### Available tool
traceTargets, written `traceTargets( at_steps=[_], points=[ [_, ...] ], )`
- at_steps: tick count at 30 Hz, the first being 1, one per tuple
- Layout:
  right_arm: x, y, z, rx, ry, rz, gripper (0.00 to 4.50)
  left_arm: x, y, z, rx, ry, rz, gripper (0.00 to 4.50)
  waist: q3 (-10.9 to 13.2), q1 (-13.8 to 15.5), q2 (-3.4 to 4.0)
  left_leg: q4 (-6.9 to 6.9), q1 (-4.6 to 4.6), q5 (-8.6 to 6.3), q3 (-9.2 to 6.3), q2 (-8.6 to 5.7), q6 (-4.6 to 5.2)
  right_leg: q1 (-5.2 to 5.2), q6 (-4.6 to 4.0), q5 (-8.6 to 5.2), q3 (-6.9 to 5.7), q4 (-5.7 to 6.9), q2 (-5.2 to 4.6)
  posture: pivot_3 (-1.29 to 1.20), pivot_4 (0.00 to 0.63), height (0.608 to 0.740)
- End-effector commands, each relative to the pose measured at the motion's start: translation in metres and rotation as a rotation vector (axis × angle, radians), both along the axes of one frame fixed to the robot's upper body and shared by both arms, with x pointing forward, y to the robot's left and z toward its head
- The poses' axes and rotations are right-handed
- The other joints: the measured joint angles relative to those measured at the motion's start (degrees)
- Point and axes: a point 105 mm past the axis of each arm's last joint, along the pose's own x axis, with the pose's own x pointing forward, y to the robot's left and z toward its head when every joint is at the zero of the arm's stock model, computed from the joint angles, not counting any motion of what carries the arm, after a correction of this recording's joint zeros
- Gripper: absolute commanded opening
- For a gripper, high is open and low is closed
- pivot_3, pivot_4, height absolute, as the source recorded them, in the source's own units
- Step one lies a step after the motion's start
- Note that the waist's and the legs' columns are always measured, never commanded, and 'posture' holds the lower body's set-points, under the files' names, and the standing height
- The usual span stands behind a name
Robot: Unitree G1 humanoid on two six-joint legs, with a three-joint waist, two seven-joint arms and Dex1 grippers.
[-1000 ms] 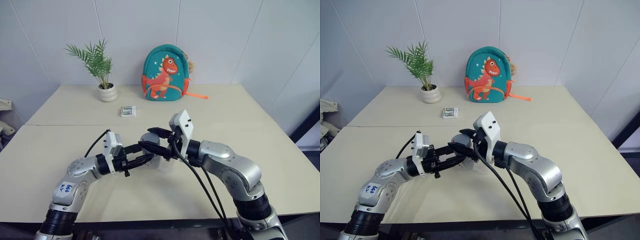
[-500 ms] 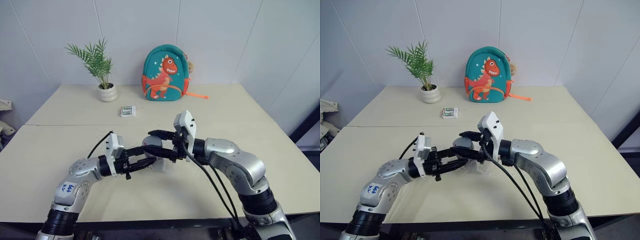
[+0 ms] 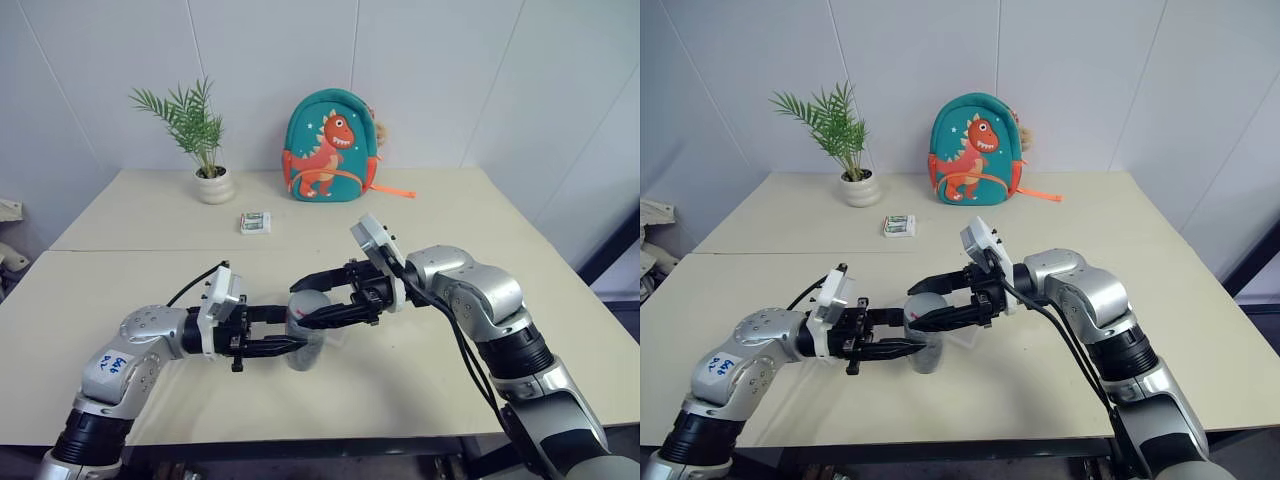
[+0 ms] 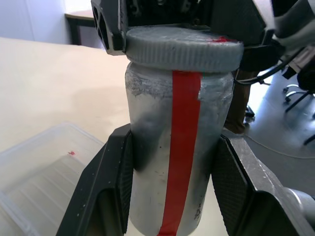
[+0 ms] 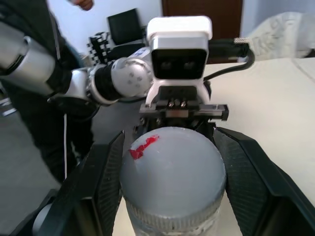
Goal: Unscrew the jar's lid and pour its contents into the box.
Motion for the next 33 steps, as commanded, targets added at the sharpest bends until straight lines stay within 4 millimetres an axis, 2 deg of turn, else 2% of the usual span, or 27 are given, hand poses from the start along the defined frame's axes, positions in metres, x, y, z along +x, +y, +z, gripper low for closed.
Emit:
traceTargets(
  at_steps=[1,14,16,20,27,33],
  points=[
    [0.007,-0.013,0.014,0.027,-0.070,-0.034,2.53,-0.003,0.011,0.011,-0.022,-0.033,0.015,1.88,0.0,0.0,0.00,0.02,-0.01,0.00,0.00,0.00,0.00,0.00,0.00,0.00,0.00,0.00,0.00,0.00,0.150,0.740],
    [0.008,-0.009,0.020,0.079,-0.047,-0.049,2.53,-0.003,-0.002,0.007,-0.061,-0.041,0.013,1.88,0.0,0.0,0.00,0.08,-0.07,-0.01,-0.02,-0.01,-0.01,-0.02,0.01,0.01,-0.01,0.01,-0.01,0.00,0.150,0.740],
    [0.008,-0.008,0.020,0.078,-0.041,-0.055,3.27,-0.003,-0.005,0.006,-0.062,-0.041,0.005,1.88,0.0,0.0,0.00,0.08,-0.07,-0.01,-0.02,-0.01,-0.01,-0.02,0.01,0.01,-0.01,0.02,-0.01,0.00,0.150,0.740],
    [0.008,-0.007,0.021,0.083,-0.033,-0.063,4.48,-0.002,-0.008,0.006,-0.072,-0.045,-0.001,1.88,0.0,0.0,0.00,0.08,-0.08,-0.01,-0.03,-0.01,-0.01,-0.03,0.01,0.01,-0.01,0.01,-0.01,0.00,0.150,0.740],
    [0.011,-0.011,0.032,0.133,-0.085,-0.129,4.48,0.001,-0.004,0.009,-0.095,-0.063,0.044,1.88,0.0,0.1,0.00,0.09,-0.10,-0.01,-0.02,-0.01,-0.02,-0.04,0.01,0.01,-0.01,0.02,-0.01,0.00,0.150,0.740],
    [0.003,-0.004,0.038,0.167,-0.080,-0.179,4.48,0.016,0.003,0.015,-0.154,-0.106,0.172,1.88,0.0,0.1,0.00,0.09,-0.14,-0.01,-0.07,-0.01,-0.01,-0.06,0.02,0.01,-0.03,0.02,-0.02,0.00,0.150,0.740]
  ],
)
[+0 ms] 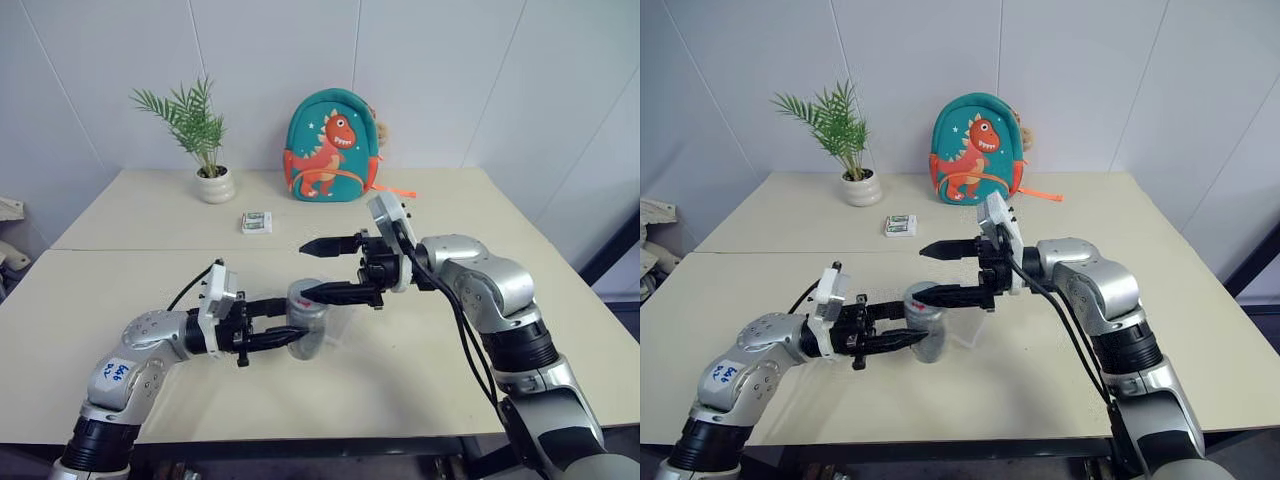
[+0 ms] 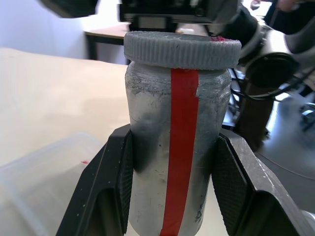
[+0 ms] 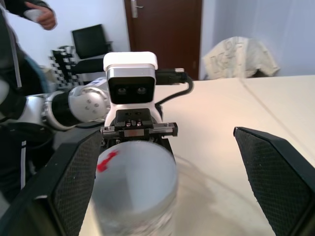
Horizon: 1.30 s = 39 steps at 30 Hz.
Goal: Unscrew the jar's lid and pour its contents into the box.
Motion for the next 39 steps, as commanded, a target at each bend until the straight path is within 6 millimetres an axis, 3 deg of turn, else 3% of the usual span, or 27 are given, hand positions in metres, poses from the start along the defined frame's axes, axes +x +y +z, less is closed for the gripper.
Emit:
traceTargets(
  at_steps=[1,8,17,35,39],
  points=[
    [-0.014,0.008,0.008,0.039,-0.024,0.006,4.48,0.005,0.003,0.008,-0.038,-0.053,0.063,1.88,0.0,0.0,0.00,0.01,-0.01,0.00,0.00,0.00,0.00,0.00,0.00,0.00,0.00,0.00,0.00,0.00,0.150,0.740],
    [-0.010,0.023,0.000,0.044,-0.020,-0.062,4.48,0.004,-0.007,0.007,-0.061,-0.045,0.050,1.88,0.0,0.0,0.00,0.08,-0.03,0.00,0.00,-0.01,0.00,-0.01,0.01,0.01,0.00,0.06,0.00,0.00,0.150,0.740],
    [0.009,0.024,0.002,0.067,-0.042,-0.125,4.48,0.001,-0.015,0.006,-0.077,-0.040,0.023,1.88,0.0,-0.1,0.00,0.20,-0.08,0.00,-0.01,-0.02,0.00,-0.01,0.04,0.03,0.01,0.07,0.00,0.00,0.150,0.740],
    [0.027,-0.019,0.000,0.057,-0.028,-0.209,4.48,0.001,-0.013,0.007,-0.091,-0.041,0.034,1.88,0.0,0.0,0.00,0.22,-0.10,0.00,-0.01,-0.02,0.00,-0.01,0.05,0.04,0.00,0.06,0.00,0.00,0.150,0.740],
    [0.036,-0.038,-0.004,0.043,-0.020,-0.264,4.48,0.001,-0.012,0.007,-0.094,-0.040,0.036,1.88,0.0,0.0,0.00,0.23,-0.11,0.00,-0.02,-0.02,0.00,-0.01,0.05,0.04,0.00,0.06,0.00,0.00,0.150,0.740]
  ],
)
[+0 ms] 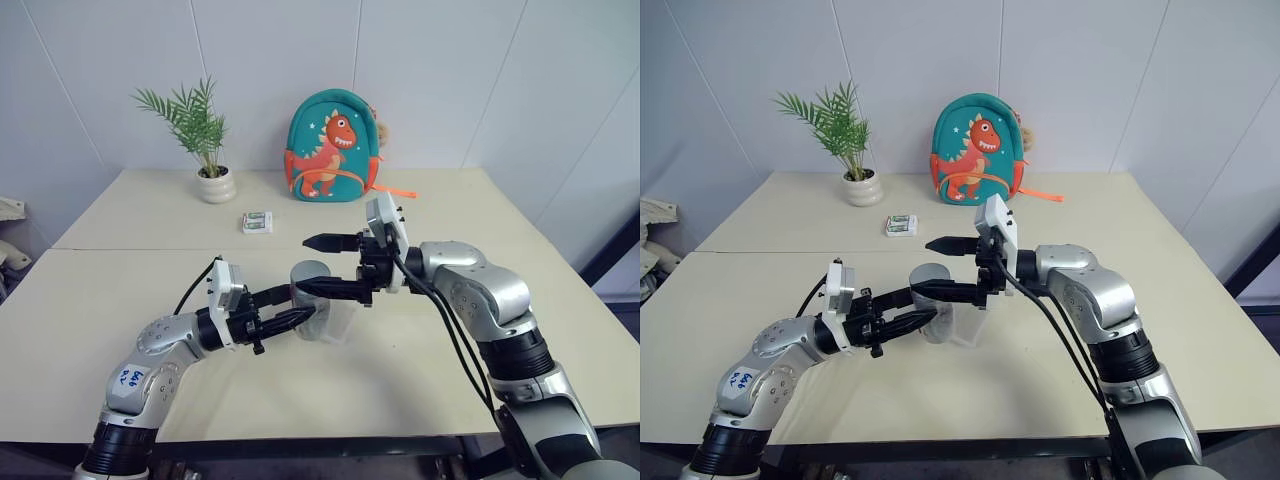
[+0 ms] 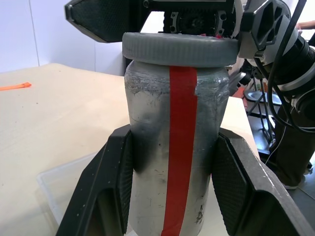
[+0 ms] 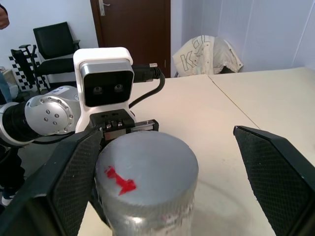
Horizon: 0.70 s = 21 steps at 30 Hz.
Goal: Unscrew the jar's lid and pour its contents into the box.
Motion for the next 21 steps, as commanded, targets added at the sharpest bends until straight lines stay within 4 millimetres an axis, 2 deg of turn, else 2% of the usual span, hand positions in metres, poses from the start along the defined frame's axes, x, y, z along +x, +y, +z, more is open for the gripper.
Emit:
traceTargets(
  at_steps=[1,6,10,17,21],
  points=[
    [0.019,-0.034,0.006,0.027,-0.016,-0.142,4.48,-0.010,-0.003,0.010,-0.009,-0.062,-0.048,1.88,0.0,0.0,0.00,0.01,-0.01,0.00,0.00,-0.01,0.00,0.00,0.00,0.00,0.00,-0.01,0.00,0.00,0.150,0.740],
    [0.026,-0.050,0.003,0.017,-0.010,-0.182,4.48,-0.010,-0.001,0.011,-0.007,-0.065,-0.046,1.88,0.0,-0.2,0.01,0.05,-0.05,0.00,0.00,-0.03,0.01,0.01,0.03,0.02,0.01,-0.05,-0.01,0.00,0.150,0.740],
    [0.028,-0.054,0.008,0.029,-0.014,-0.184,4.48,-0.010,0.000,0.011,-0.003,-0.065,-0.046,1.88,0.0,-0.2,0.04,0.04,-0.04,0.00,0.03,0.01,0.01,-0.01,0.04,0.02,0.05,-0.01,0.06,0.00,0.150,0.740],
    [-0.005,-0.027,0.029,0.104,-0.007,-0.011,4.48,-0.010,0.001,0.010,0.000,-0.064,-0.046,1.88,0.0,-0.1,0.04,0.05,-0.05,0.00,0.01,0.01,0.01,-0.01,0.05,0.03,0.07,-0.02,0.06,0.00,0.150,0.740],
    [-0.024,-0.008,0.033,0.113,-0.006,0.076,4.48,-0.010,0.000,0.010,0.002,-0.060,-0.048,1.88,0.0,0.0,0.04,0.06,-0.05,0.00,-0.01,0.02,0.00,-0.01,0.05,0.03,0.06,-0.01,0.06,0.00,0.150,0.740]
  ],
)
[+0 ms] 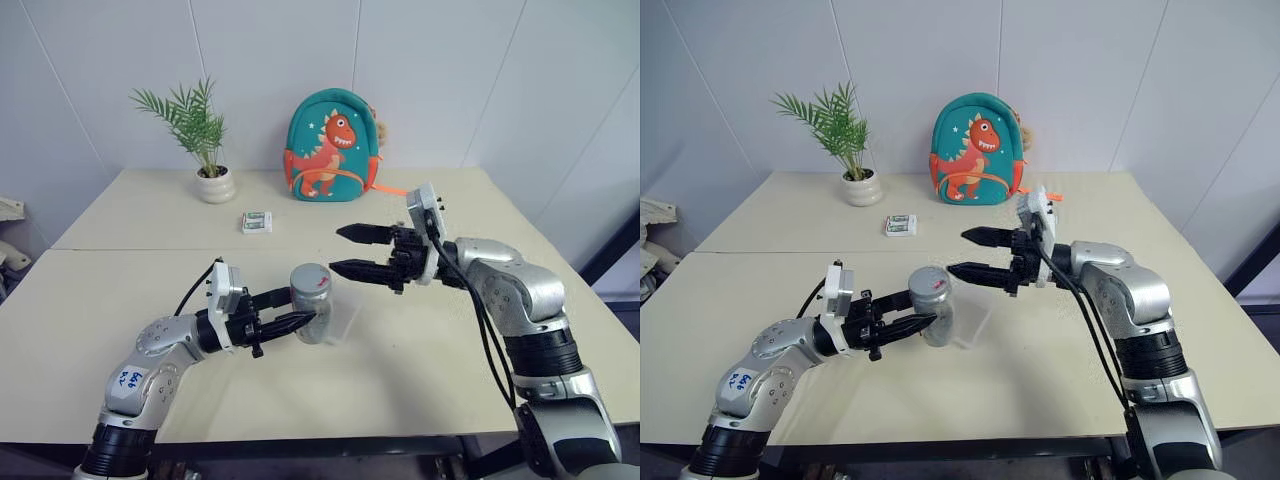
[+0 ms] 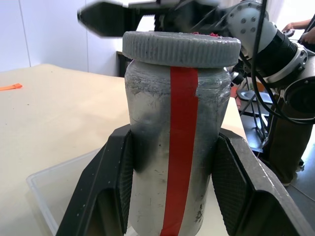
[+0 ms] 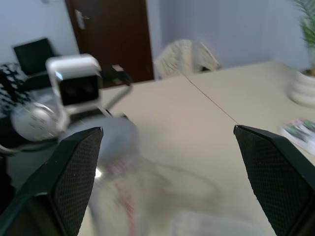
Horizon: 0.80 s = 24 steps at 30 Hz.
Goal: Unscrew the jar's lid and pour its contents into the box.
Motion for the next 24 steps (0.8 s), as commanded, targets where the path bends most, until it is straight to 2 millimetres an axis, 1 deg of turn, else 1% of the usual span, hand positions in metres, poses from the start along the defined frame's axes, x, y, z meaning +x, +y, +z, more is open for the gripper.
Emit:
traceTargets(
  at_steps=[1,4,8,14,19,22,24],
  points=[
    [-0.025,0.018,0.015,0.010,-0.068,0.092,4.48,-0.005,0.001,0.010,-0.004,-0.053,-0.008,1.88,0.0,0.1,0.00,0.01,0.00,0.00,0.00,0.00,0.00,0.00,0.00,0.00,0.00,0.01,-0.01,0.00,0.150,0.740],
    [-0.030,0.030,0.008,-0.024,-0.080,0.102,4.48,-0.004,0.000,0.010,-0.002,-0.052,-0.013,1.88,0.0,0.1,0.00,0.03,0.00,0.00,0.00,-0.01,0.00,0.01,0.00,0.00,0.00,0.00,-0.01,0.00,0.150,0.740],
    [-0.025,0.041,0.000,-0.055,-0.107,0.074,4.48,-0.004,-0.001,0.011,-0.004,-0.053,-0.016,1.88,0.0,0.1,0.00,0.03,0.00,0.00,-0.01,-0.01,0.00,0.01,0.00,0.00,0.00,0.00,-0.01,0.00,0.150,0.740],
    [-0.019,0.053,-0.005,-0.074,-0.137,0.041,4.48,-0.005,-0.003,0.011,-0.006,-0.050,-0.022,1.88,0.0,0.1,0.00,0.01,0.00,0.00,-0.01,-0.01,0.00,0.00,0.00,0.00,0.00,0.00,-0.01,0.00,0.150,0.740],
    [-0.008,0.051,-0.007,-0.085,-0.150,-0.001,4.48,-0.005,-0.003,0.011,-0.009,-0.048,-0.025,1.88,0.0,0.0,0.00,0.02,0.00,0.00,-0.01,-0.01,0.00,0.01,0.00,0.00,0.00,0.00,-0.01,0.00,0.150,0.740],
    [0.003,0.042,-0.005,-0.086,-0.158,-0.040,4.48,-0.005,-0.003,0.011,-0.009,-0.046,-0.025,1.88,0.0,0.0,0.00,0.01,0.00,0.00,-0.01,-0.01,0.00,0.00,0.00,0.00,-0.01,0.00,-0.01,0.00,0.150,0.740],
    [0.008,0.034,0.000,-0.069,-0.156,-0.058,4.48,-0.005,-0.003,0.011,-0.009,-0.045,-0.024,1.88,0.0,0.0,0.00,0.02,0.00,0.00,-0.01,-0.01,0.00,0.00,0.00,0.00,0.00,0.00,-0.01,0.00,0.150,0.740]
  ],
)
